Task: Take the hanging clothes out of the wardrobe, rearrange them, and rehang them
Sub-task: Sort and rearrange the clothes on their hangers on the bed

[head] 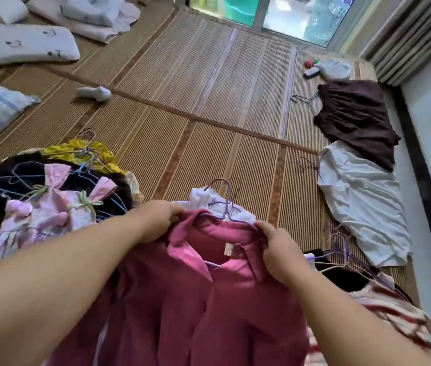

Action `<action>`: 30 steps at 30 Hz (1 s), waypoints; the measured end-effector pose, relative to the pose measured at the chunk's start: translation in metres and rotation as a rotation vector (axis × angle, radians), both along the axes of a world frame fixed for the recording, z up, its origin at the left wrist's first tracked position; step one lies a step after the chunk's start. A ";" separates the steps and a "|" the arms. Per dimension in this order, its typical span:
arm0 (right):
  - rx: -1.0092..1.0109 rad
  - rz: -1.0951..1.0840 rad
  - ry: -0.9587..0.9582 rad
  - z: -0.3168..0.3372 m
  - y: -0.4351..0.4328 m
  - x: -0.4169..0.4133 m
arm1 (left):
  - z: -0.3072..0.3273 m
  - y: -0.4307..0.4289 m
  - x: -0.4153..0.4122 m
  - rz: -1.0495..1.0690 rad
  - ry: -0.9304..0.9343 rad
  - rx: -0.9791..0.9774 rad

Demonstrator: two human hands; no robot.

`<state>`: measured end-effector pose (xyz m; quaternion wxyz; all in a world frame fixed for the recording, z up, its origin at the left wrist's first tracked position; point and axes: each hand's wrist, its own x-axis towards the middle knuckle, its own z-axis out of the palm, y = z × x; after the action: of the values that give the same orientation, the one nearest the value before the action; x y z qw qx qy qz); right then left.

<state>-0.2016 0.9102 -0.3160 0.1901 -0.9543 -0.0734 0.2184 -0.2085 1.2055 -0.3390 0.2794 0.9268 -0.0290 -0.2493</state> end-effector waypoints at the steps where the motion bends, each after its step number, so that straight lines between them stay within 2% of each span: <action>1: -0.030 -0.028 0.020 -0.014 0.003 0.012 | -0.014 -0.001 0.012 0.004 -0.009 0.016; 8: -0.093 -0.045 0.119 -0.096 0.017 0.068 | -0.099 -0.014 0.069 0.149 -0.024 0.177; 13: -0.096 0.012 0.152 -0.119 0.016 0.072 | -0.127 -0.033 0.072 0.420 -0.014 0.224; 19: -0.150 0.151 0.019 -0.093 -0.010 0.033 | -0.109 -0.082 0.047 0.183 -0.048 0.202; 26: -0.225 -0.033 0.105 -0.044 -0.093 -0.010 | -0.056 -0.185 0.010 -0.139 -0.040 0.090; 30: -0.267 -0.092 0.119 -0.015 -0.164 -0.032 | -0.033 -0.244 -0.001 -0.246 -0.073 0.022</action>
<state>-0.2333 0.7458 -0.3311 0.0753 -0.9588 0.0118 0.2737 -0.2095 0.9612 -0.3722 0.2355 0.9277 -0.1497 -0.2482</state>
